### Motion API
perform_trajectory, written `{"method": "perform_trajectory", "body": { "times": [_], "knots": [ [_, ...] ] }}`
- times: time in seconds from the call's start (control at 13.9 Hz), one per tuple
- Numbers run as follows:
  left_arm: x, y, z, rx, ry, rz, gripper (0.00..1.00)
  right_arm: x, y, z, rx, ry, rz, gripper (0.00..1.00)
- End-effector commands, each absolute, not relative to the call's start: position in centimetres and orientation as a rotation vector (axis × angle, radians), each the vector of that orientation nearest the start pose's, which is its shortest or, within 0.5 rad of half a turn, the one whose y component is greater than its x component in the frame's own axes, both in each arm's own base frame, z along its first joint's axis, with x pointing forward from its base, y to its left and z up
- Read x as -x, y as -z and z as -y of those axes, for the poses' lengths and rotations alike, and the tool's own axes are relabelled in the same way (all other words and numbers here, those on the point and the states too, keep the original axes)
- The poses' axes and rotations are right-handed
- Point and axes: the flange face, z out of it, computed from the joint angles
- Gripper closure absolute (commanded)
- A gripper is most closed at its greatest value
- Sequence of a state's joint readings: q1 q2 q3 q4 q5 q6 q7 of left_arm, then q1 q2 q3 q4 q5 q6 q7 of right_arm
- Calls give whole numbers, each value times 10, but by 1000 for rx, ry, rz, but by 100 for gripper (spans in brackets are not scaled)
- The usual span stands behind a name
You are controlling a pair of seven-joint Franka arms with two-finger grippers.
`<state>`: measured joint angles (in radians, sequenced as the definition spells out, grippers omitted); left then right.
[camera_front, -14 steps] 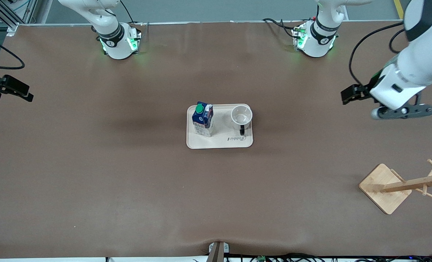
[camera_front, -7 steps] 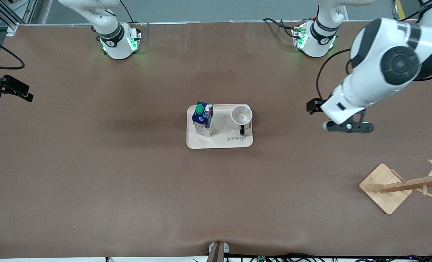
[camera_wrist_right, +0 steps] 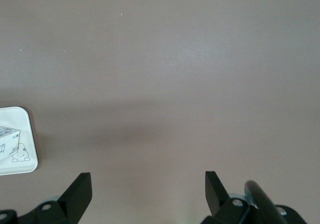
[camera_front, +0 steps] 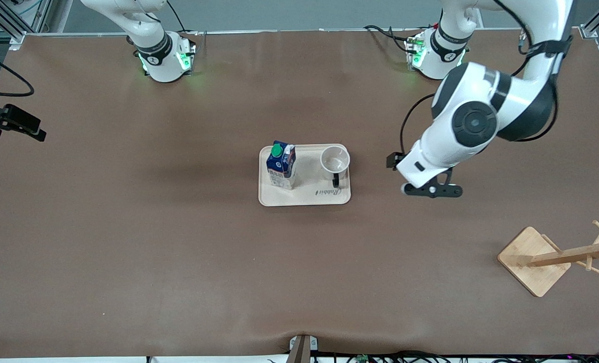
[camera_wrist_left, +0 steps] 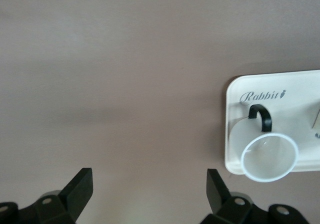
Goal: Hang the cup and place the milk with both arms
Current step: 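Move the left gripper toward the white mug on the tray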
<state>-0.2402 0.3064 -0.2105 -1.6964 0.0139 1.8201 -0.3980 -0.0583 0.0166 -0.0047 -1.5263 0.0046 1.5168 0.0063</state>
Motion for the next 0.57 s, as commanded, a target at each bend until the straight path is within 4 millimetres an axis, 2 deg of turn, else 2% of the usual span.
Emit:
{"method": "perform_trajectory", "body": {
  "times": [0.0,0.29,0.43,0.5],
  "knots": [
    [-567,-389,278,3108,-267,-27,0,-559,-627,33,3129,-48,-98,0],
    [-569,-370,283,3104,-290,-34,0,-564,-622,28,3128,-43,-72,0],
    [-568,-369,286,3104,-289,-36,0,-567,-619,25,3127,-40,-67,0],
    [-569,-361,286,3099,-306,-36,0,-578,-601,25,3129,-69,-65,0]
  ]
}}
